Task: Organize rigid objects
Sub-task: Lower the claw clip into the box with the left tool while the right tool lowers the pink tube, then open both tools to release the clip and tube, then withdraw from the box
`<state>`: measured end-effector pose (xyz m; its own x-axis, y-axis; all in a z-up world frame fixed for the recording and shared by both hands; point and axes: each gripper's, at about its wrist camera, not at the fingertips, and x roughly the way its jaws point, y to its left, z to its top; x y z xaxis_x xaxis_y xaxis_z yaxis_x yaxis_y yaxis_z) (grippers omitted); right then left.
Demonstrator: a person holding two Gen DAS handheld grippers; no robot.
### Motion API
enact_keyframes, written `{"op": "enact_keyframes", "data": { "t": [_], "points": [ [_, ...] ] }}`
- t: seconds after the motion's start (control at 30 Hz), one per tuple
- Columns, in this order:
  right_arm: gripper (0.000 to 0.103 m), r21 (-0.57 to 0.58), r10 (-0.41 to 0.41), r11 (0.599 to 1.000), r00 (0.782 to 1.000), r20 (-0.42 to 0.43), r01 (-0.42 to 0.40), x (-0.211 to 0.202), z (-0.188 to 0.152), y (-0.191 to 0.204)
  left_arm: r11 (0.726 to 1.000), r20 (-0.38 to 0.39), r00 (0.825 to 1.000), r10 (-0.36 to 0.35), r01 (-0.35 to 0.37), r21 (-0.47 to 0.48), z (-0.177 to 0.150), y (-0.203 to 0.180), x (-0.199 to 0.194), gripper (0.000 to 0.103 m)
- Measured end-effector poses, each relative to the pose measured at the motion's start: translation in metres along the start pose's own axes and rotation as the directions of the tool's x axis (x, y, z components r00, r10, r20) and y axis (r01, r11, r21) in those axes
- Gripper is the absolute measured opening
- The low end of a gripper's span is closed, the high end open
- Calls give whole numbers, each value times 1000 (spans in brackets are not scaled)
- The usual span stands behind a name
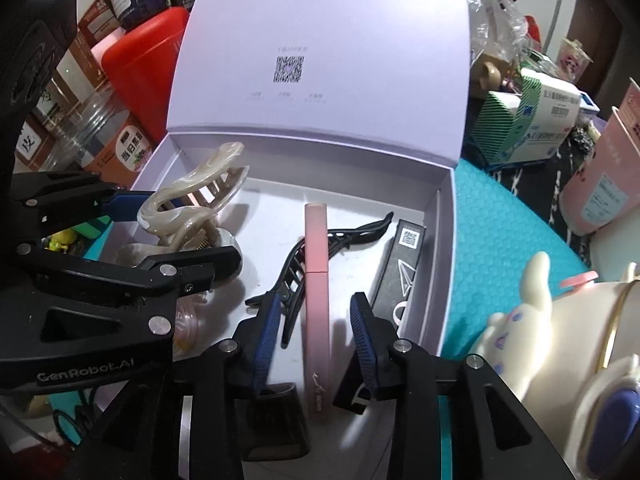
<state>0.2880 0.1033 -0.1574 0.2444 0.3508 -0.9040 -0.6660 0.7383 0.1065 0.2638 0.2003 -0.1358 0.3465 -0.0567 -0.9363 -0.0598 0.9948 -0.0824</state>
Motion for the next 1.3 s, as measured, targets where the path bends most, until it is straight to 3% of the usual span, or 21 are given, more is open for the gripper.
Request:
{"op": "enact_keyframes", "data": {
  "t": [0.2,0.27,0.33,0.37,0.97,1.3],
  "points": [
    [37,-2,-22,1000,1000,10,22,-12,-2,-3,999,-4,999,40,-40,-4,-1,1,-3,57],
    [38,-4,-35,999,999,14,35,-18,-2,-5,999,2,999,40,-40,-14,-2,2,-6,63],
    [41,-8,-45,999,999,18,45,-26,-6,-10,999,5,999,49,-49,-20,-2,4,-8,82],
    [41,-9,-48,999,999,21,48,-28,-8,-10,999,5,999,49,-49,-22,-1,5,-9,83],
    [44,-14,-57,998,997,46,58,-51,-11,1,995,55,993,100,-100,-13,-8,-4,-52,84],
    [46,-26,-53,998,994,94,55,-84,-1,8,987,123,982,147,-138,-83,-4,6,-99,84]
  ]
}}
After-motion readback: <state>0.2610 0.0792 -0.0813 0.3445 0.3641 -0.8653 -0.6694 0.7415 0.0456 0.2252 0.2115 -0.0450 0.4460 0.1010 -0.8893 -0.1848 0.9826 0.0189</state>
